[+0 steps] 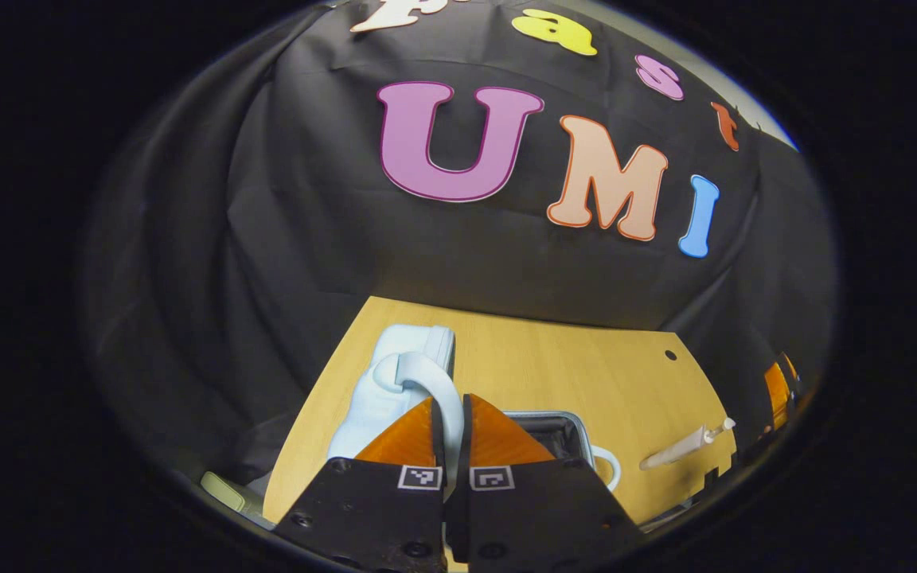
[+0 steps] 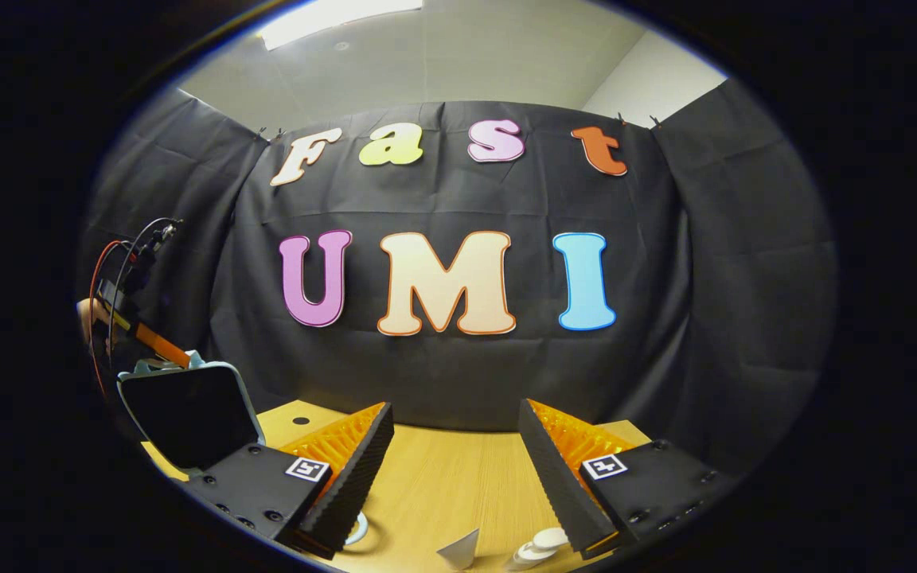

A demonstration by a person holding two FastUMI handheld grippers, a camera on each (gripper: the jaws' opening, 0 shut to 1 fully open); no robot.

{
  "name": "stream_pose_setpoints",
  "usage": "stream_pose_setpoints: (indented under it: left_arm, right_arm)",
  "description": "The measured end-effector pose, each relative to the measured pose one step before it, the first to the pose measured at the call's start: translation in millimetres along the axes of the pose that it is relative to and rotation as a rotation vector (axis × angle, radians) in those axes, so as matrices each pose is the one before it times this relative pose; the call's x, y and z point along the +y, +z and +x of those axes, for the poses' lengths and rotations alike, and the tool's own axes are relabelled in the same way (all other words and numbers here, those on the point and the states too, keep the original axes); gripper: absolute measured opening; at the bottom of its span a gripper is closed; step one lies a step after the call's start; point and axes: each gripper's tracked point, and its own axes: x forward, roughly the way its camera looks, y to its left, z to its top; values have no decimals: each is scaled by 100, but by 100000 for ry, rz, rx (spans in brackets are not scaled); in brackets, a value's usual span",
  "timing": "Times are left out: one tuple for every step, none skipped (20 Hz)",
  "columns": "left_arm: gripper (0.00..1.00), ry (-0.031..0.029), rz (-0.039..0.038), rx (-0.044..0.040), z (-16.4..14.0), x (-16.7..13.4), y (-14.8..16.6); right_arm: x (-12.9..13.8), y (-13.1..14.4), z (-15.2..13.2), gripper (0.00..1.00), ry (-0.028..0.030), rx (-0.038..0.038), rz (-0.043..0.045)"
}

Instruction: First open the suitcase, pack the skin care products into it, and then close the suitcase.

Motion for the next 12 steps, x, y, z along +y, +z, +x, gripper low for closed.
stream_pose_setpoints:
  left_arm:
    - [0, 353, -618, 82, 31, 1123, -14]
    - [0, 815, -1199, 212, 215, 1087, -172]
    - [0, 848, -1345, 490, 18, 1122, -10]
    - [0, 900, -1656, -990, 107, 1024, 80]
    - [0, 64, -1799, -112, 25, 1006, -12]
    - [0, -518, -1923, -380, 73, 974, -160]
    - [0, -140, -2219, -87, 228, 954, -35]
    - [0, 1374, -1911, -58, 557, 1278, -199]
    - [0, 2132, -1350, 918, 571, 1546, -254]
    - [0, 2470, -2134, 1027, 764, 1643, -624]
    - [0, 1938, -2852, 2150, 677, 1414, -618]
    - [0, 2977, -2173, 1329, 345, 1576, -496]
  right_arm:
    - [218, 31, -23, 99, -513, 205, 257]
    - [252, 12, -110, 99, -457, 203, 320]
    - [209, 13, -36, 99, -268, 596, 424]
    - [292, -124, -104, 99, -58, 774, 679]
    - [290, 41, -60, 99, 42, 205, 793]
    - [120, 130, -142, 99, -278, -24, 484]
    - [126, -121, -69, 99, -190, 317, 120]
    - [256, -169, -6, 99, 10, 724, -12]
    - [170, -176, -52, 100, 159, 808, 31]
    - [181, -110, -86, 96, -4, 592, 53]
    - [76, -51, -54, 99, 82, 615, 182]
    - [18, 15, -9, 99, -97, 255, 311]
